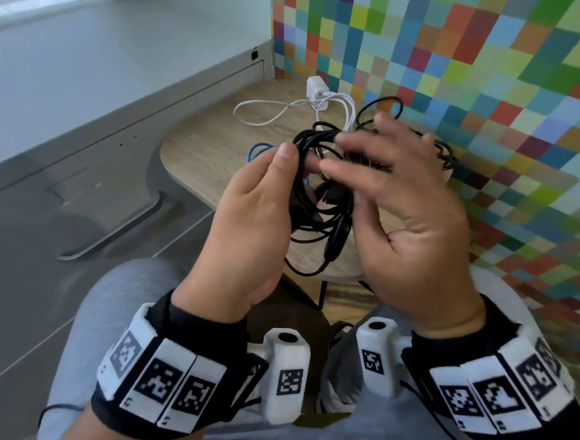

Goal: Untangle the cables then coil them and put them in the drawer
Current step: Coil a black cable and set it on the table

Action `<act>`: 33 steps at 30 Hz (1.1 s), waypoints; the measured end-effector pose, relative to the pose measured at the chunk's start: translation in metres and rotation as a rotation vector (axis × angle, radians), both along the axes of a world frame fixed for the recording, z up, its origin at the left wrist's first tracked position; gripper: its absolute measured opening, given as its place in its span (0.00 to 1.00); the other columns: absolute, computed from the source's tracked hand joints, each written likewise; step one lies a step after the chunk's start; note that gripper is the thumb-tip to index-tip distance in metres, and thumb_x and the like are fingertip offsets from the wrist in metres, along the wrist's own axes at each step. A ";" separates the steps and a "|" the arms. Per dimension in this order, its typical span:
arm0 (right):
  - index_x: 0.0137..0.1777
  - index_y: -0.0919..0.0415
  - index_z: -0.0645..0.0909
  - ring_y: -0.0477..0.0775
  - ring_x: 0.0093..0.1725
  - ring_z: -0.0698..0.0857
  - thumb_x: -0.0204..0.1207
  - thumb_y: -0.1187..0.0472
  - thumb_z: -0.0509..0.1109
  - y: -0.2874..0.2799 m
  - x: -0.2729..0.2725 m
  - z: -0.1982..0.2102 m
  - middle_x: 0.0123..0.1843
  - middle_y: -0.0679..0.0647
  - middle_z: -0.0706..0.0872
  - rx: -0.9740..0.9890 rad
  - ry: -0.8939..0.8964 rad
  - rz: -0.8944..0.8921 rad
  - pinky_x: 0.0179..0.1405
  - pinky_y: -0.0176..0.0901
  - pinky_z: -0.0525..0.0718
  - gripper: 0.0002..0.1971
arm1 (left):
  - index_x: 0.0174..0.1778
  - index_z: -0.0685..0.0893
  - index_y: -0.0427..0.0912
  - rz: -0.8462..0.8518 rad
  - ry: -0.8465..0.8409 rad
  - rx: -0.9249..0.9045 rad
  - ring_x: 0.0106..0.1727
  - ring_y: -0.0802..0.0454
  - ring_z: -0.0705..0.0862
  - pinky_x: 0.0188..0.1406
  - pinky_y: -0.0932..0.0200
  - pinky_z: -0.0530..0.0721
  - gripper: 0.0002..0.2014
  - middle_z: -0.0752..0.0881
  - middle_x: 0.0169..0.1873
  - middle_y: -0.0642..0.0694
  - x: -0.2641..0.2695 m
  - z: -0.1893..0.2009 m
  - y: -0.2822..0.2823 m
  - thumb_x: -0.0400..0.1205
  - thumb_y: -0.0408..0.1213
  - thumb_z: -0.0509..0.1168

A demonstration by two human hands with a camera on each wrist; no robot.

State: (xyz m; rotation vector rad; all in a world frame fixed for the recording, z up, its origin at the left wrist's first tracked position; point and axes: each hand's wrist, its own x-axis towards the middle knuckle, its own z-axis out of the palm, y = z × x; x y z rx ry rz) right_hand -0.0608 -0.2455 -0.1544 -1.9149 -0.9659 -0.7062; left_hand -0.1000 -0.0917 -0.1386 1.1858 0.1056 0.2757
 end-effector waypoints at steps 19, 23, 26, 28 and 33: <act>0.59 0.64 0.91 0.66 0.50 0.93 0.83 0.71 0.72 -0.001 0.012 -0.003 0.50 0.63 0.94 0.270 0.878 0.267 0.58 0.60 0.91 0.09 | 0.45 0.79 0.41 -0.192 -0.012 -0.317 0.38 0.50 0.79 0.39 0.57 0.83 0.16 0.79 0.38 0.45 -0.002 0.008 0.016 0.93 0.44 0.53; 0.52 0.44 0.90 0.48 0.39 0.90 0.85 0.66 0.72 -0.017 0.024 -0.003 0.40 0.50 0.93 0.201 0.780 -0.043 0.45 0.44 0.93 0.14 | 0.43 0.78 0.41 -0.111 -0.082 -0.348 0.35 0.55 0.76 0.39 0.64 0.79 0.16 0.77 0.36 0.47 0.000 0.011 0.025 0.93 0.42 0.52; 0.50 0.46 0.89 0.53 0.38 0.86 0.86 0.67 0.67 -0.031 0.035 -0.002 0.41 0.53 0.88 0.343 0.807 -0.129 0.40 0.46 0.91 0.15 | 0.42 0.78 0.41 0.024 -0.166 -0.356 0.34 0.56 0.76 0.38 0.63 0.76 0.17 0.79 0.34 0.49 0.004 0.014 0.032 0.94 0.38 0.51; 0.48 0.49 0.90 0.59 0.38 0.84 0.85 0.68 0.66 -0.038 0.042 -0.003 0.41 0.56 0.86 0.473 0.829 -0.132 0.37 0.50 0.88 0.15 | 0.42 0.78 0.41 0.106 -0.174 -0.344 0.34 0.57 0.76 0.39 0.63 0.73 0.17 0.80 0.32 0.51 0.006 0.016 0.036 0.94 0.37 0.51; 0.48 0.58 0.86 0.55 0.39 0.85 0.84 0.73 0.64 -0.038 0.046 -0.004 0.40 0.57 0.83 0.715 0.889 -0.058 0.45 0.54 0.90 0.12 | 0.41 0.77 0.41 0.203 -0.143 -0.227 0.34 0.56 0.79 0.43 0.60 0.77 0.17 0.83 0.31 0.52 0.006 0.012 0.035 0.95 0.36 0.51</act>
